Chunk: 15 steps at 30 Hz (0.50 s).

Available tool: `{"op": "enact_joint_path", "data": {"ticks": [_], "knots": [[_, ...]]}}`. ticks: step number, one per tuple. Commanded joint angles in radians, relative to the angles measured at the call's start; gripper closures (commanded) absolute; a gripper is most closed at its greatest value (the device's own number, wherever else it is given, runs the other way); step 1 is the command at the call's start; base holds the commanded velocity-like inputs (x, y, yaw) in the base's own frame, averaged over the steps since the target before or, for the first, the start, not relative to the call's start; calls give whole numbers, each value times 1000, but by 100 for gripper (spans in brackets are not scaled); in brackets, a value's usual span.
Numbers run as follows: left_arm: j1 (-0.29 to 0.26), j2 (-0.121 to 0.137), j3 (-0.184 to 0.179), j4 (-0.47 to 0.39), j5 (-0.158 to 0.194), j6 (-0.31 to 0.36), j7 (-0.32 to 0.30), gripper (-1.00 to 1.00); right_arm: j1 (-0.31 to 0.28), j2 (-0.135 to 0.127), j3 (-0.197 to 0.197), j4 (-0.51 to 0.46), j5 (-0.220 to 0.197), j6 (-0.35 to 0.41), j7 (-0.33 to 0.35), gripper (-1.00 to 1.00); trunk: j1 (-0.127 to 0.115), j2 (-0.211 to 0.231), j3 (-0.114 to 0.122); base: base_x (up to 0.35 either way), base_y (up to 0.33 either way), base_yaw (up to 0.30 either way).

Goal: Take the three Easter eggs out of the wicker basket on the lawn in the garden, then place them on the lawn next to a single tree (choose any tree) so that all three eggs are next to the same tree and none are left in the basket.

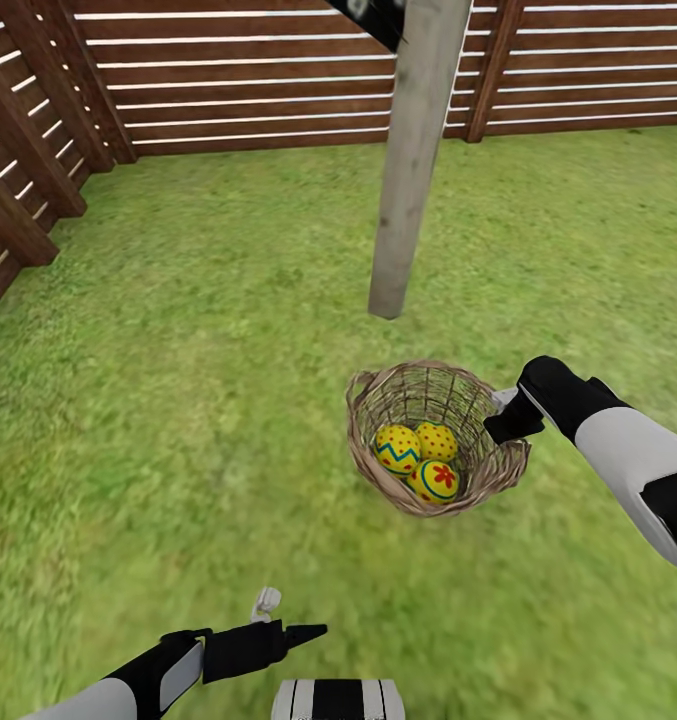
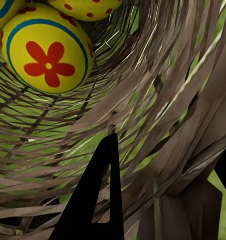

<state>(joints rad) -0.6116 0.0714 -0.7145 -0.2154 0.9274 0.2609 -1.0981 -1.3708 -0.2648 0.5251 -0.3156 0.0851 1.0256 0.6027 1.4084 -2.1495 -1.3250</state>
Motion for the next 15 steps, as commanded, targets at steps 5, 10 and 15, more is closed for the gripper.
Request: {"op": "enact_joint_path", "data": {"ticks": [5,10,15], "knots": [[0,1,-6,-1,10,11,-2,-100,-1,-1,2,-2,1,4,9,100,19,-36,-16,0,0,0],[0,1,-6,-1,10,11,-3,-100,-1,-1,2,-2,1,4,9,100,38,-71,-32,0,0,0],[3,36,-4,-1,19,11,-28,-100,-1,-1,2,-2,1,4,9,100,57,-106,-48,0,0,0]]}}
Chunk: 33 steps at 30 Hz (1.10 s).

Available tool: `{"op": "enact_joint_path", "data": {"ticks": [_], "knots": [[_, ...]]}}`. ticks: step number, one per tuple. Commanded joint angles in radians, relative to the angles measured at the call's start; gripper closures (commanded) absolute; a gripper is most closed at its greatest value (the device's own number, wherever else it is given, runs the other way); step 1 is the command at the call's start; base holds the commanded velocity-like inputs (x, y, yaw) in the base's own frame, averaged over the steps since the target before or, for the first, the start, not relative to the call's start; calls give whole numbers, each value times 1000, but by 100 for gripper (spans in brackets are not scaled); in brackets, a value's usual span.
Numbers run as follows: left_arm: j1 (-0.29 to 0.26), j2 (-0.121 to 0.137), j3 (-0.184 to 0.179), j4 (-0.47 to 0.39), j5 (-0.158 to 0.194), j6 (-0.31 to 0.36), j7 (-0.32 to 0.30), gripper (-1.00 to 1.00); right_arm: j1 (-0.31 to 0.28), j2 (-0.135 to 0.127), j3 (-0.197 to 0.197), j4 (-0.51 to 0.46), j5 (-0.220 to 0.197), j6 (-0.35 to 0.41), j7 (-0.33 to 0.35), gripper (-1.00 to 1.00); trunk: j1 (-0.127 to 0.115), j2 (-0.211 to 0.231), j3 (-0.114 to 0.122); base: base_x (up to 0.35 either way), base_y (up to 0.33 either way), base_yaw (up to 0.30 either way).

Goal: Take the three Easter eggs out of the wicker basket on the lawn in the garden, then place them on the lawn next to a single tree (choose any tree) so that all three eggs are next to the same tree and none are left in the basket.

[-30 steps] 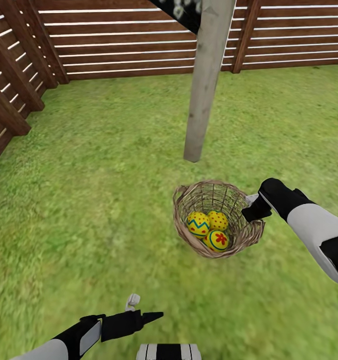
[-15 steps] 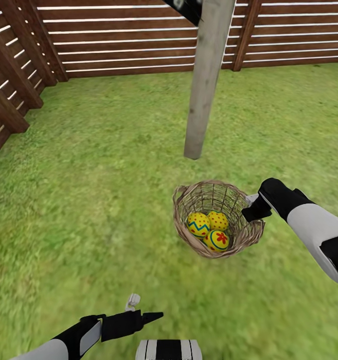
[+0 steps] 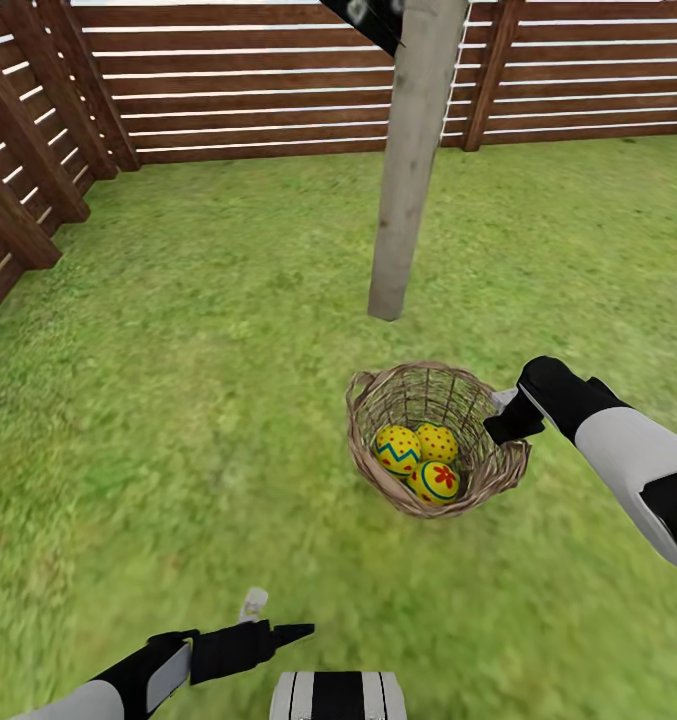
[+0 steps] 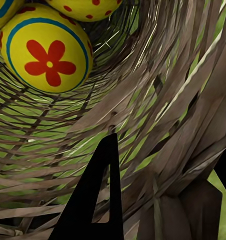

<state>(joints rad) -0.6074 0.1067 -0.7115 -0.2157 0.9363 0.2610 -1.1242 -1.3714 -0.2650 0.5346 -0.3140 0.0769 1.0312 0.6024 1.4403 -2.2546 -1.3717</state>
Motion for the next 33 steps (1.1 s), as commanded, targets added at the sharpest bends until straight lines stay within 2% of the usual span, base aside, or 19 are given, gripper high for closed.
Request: {"op": "enact_joint_path", "data": {"ticks": [1,11,12,20,33], "knots": [[0,6,-8,-1,12,10,-15,-100,0,0,-7,-3,9,-2,10,100,26,0,-1,0,0,0],[0,10,-7,-1,13,12,-24,-100,0,0,-7,-4,8,-2,11,100,26,0,-1,0,0,0],[0,10,-7,-1,13,12,-24,-100,0,0,-7,-4,8,-2,11,-100,26,0,-1,0,0,0],[0,10,-8,-1,13,12,-20,-100,0,0,-7,-4,7,-2,12,-100,26,0,-1,0,0,0],[0,10,-8,-1,13,12,-22,-100,0,0,-8,-4,7,-2,13,-100,-24,91,40,0,0,0]]}}
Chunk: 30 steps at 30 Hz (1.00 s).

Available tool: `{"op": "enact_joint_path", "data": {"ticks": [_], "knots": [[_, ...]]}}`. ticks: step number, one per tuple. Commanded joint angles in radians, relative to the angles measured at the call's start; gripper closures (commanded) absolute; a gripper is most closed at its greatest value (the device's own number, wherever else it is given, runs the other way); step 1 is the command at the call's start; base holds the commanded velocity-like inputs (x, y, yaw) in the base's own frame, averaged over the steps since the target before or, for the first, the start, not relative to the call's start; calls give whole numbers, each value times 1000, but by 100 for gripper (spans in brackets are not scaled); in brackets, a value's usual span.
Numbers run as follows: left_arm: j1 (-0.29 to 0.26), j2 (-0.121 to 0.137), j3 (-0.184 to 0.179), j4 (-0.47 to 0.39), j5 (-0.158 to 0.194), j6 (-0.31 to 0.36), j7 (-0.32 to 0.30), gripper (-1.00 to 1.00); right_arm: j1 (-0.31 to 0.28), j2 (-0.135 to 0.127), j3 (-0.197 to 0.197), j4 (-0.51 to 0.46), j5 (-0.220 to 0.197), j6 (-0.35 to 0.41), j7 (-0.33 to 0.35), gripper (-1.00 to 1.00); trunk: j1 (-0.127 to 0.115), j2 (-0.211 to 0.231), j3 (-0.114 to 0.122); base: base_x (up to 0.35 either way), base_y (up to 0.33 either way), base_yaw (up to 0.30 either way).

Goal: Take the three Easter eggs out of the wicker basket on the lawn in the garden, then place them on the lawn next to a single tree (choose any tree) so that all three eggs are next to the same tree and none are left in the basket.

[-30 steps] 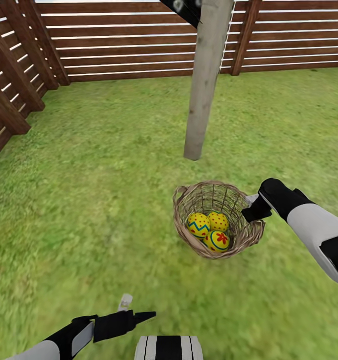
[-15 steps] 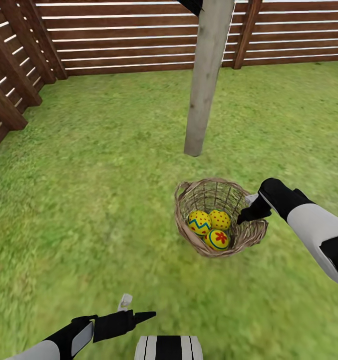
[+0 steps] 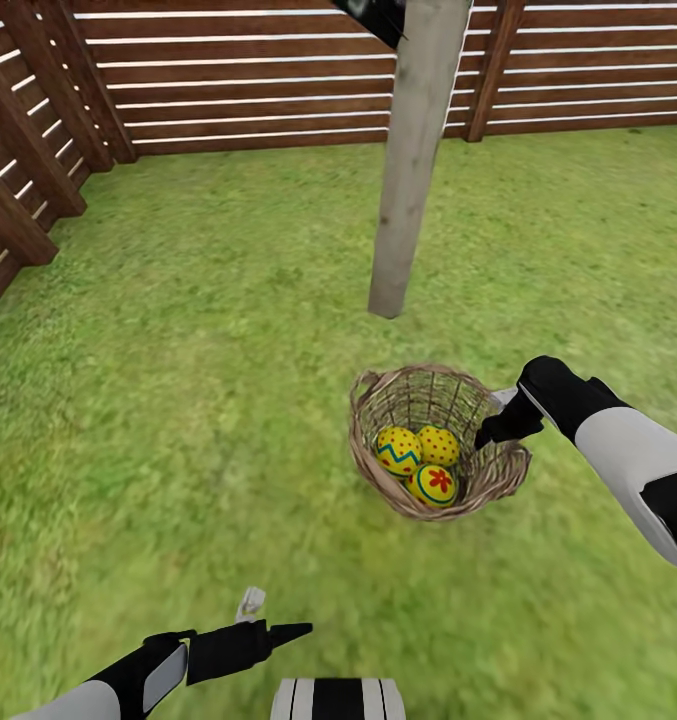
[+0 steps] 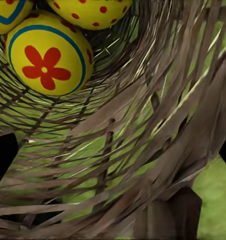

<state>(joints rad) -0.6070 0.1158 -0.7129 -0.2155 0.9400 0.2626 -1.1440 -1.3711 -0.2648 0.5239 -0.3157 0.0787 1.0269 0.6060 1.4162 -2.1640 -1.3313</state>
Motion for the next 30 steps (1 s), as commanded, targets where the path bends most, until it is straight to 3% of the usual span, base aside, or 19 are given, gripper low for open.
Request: {"op": "enact_joint_path", "data": {"ticks": [1,30], "knots": [[0,1,-7,-1,10,10,-2,-100,0,-1,2,-2,6,3,9,-100,-4,7,3,0,0,0],[0,-1,-7,-1,10,10,4,-100,0,-2,1,-3,6,3,10,-100,-115,210,93,0,0,0]]}}
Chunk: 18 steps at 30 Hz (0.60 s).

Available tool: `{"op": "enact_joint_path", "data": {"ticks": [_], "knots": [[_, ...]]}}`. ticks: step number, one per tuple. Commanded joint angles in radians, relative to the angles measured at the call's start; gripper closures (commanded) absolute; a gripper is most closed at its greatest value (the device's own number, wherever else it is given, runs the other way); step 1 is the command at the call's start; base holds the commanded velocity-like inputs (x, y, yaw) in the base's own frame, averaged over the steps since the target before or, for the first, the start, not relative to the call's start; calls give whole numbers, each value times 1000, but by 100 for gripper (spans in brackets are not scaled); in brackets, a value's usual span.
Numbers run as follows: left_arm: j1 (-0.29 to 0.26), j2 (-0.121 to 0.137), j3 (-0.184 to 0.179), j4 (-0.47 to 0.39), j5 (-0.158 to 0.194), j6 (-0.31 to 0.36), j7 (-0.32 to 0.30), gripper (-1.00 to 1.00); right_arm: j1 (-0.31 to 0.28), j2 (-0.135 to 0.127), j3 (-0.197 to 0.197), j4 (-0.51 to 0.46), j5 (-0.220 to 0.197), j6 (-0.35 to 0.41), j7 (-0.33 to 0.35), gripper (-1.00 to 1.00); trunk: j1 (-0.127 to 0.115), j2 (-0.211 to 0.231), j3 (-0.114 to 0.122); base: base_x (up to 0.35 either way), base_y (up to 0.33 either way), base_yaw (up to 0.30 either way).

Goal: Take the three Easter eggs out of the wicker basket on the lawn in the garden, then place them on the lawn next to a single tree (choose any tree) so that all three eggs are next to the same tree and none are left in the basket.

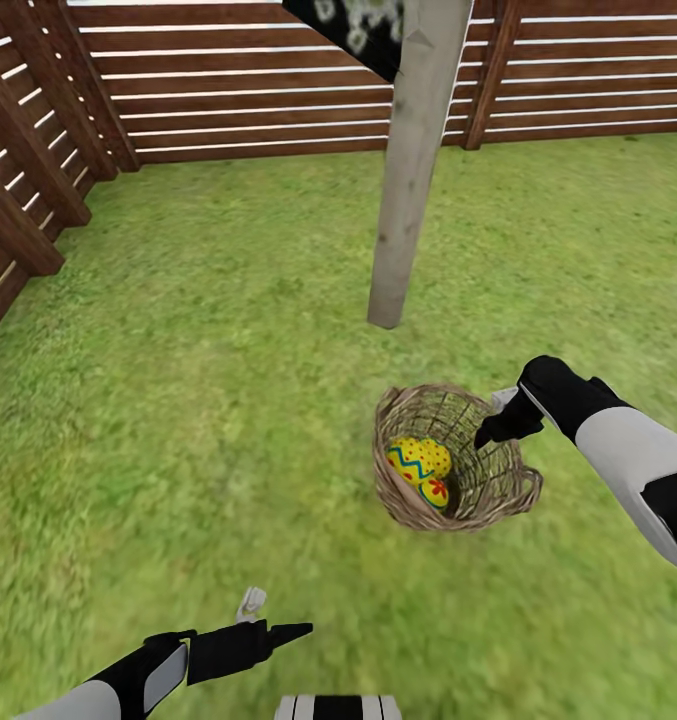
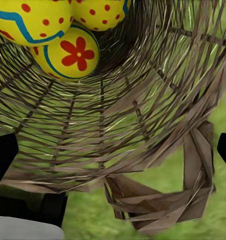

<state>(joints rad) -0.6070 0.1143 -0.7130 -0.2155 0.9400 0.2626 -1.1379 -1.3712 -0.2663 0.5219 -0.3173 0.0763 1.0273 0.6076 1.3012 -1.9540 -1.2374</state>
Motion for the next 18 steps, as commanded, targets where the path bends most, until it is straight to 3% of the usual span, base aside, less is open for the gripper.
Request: {"op": "enact_joint_path", "data": {"ticks": [1,18], "knots": [[0,1,-6,-1,10,10,-2,-100,-1,-1,3,-2,8,2,9,-100,-4,7,3,0,0,0],[0,18,-2,25,11,12,-15,-100,-1,-1,3,-2,8,4,12,-100,-69,126,56,0,0,0]]}}
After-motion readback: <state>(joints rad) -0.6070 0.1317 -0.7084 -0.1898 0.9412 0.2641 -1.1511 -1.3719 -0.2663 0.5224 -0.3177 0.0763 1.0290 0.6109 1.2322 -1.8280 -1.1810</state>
